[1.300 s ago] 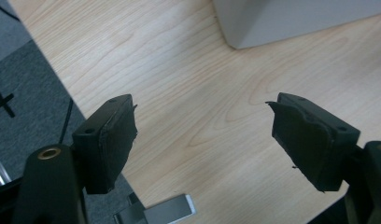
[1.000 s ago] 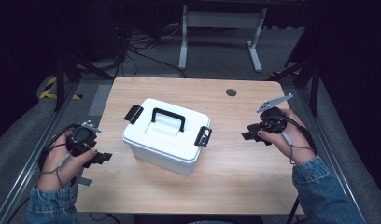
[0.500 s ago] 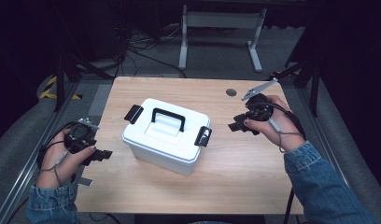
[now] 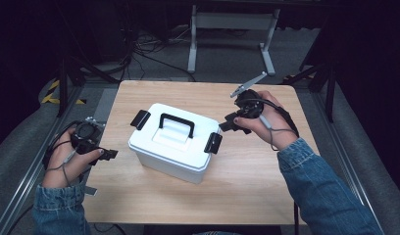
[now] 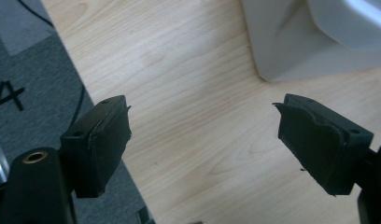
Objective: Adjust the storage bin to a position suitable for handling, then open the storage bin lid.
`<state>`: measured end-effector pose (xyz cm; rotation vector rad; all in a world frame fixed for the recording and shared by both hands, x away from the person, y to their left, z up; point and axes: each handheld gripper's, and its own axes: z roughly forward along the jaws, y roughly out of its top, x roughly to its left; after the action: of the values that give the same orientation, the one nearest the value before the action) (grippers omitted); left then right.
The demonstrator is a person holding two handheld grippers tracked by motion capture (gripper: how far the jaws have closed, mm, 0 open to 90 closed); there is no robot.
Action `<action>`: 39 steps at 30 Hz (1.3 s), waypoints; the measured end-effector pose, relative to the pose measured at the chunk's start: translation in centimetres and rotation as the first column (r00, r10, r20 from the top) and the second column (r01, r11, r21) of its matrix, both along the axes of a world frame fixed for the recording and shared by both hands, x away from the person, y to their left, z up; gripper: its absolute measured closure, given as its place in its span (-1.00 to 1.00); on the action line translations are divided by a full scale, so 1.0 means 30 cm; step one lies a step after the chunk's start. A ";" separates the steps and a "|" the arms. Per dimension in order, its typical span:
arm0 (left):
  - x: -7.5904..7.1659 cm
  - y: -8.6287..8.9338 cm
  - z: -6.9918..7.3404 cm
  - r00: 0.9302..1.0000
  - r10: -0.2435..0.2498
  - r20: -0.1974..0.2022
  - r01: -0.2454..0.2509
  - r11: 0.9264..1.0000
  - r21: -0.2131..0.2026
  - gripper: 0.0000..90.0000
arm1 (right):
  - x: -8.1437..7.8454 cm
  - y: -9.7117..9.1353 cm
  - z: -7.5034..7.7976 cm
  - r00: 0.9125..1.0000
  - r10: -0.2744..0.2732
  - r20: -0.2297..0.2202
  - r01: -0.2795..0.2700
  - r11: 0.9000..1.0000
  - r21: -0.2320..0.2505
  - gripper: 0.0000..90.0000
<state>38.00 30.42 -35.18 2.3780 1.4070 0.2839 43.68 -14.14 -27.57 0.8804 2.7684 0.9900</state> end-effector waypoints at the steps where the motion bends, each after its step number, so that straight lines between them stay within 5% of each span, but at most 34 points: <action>1: 0.002 -0.004 -0.001 1.000 0.007 -0.004 -0.007 1.000 -0.007 -0.61 | 0.003 0.008 0.002 1.000 0.003 -0.001 -0.003 1.000 0.004 0.25; 20: 0.032 -0.006 0.013 1.000 -0.028 0.014 0.028 0.998 -0.054 -0.61 | 0.054 0.202 -0.051 0.997 0.070 -0.034 -0.067 0.995 0.079 0.17; 28: 0.047 -0.020 0.015 0.999 -0.045 0.013 0.046 0.997 -0.060 -0.60 | 0.051 0.258 -0.090 0.995 0.092 -0.038 -0.090 0.994 0.070 0.19; 39: 0.050 -0.017 0.016 0.999 -0.042 0.018 0.043 0.997 -0.061 -0.60 | 0.050 0.317 -0.138 0.993 0.116 -0.018 -0.115 0.993 0.039 0.63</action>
<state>39.49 29.91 -34.71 2.3472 1.3365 0.2458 45.18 -4.63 -31.71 0.7461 2.8554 1.0601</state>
